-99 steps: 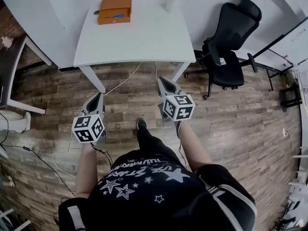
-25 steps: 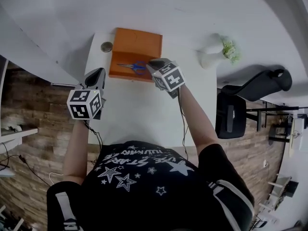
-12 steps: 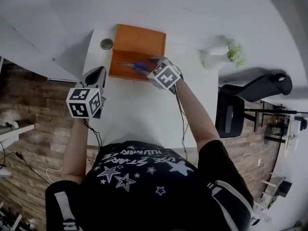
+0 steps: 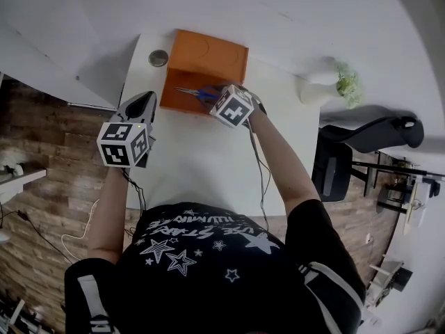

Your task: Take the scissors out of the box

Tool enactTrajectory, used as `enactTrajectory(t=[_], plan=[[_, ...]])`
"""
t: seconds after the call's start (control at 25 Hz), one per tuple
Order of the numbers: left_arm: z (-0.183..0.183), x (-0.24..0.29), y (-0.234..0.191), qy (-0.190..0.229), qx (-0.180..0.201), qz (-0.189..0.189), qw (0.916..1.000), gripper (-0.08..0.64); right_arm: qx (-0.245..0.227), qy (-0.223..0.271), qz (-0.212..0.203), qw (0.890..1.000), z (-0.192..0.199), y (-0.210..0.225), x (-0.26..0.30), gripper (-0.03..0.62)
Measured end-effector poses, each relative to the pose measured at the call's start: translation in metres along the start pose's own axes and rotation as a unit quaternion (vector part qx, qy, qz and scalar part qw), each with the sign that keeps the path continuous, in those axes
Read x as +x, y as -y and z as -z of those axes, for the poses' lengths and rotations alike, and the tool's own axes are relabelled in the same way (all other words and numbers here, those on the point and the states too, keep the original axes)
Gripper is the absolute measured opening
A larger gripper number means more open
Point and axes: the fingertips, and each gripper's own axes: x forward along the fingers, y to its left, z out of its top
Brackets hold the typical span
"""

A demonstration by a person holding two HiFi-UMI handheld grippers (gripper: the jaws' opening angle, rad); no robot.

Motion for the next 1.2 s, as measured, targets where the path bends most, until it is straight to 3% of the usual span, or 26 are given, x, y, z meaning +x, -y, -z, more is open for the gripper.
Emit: enactTrajectory(t=[0.72,0.96,1.2], plan=[[0.010,0.005,-0.007,-0.006,-0.017,-0.009,0.9998,0.017,-0.064,-0.080,0.009,0.995,0.008,0.005,0.024,0.196],[0.011,0.005,-0.008,-0.006,-0.023,-0.007,0.9997,0.017,-0.088,-0.096,-0.012,0.991,0.008,-0.004,0.027,0.132],[0.013,0.004,-0.009,-0.008,-0.026,-0.008,0.9996,0.017,-0.089,-0.107,-0.047,0.989,0.010,-0.006,0.029,0.112]])
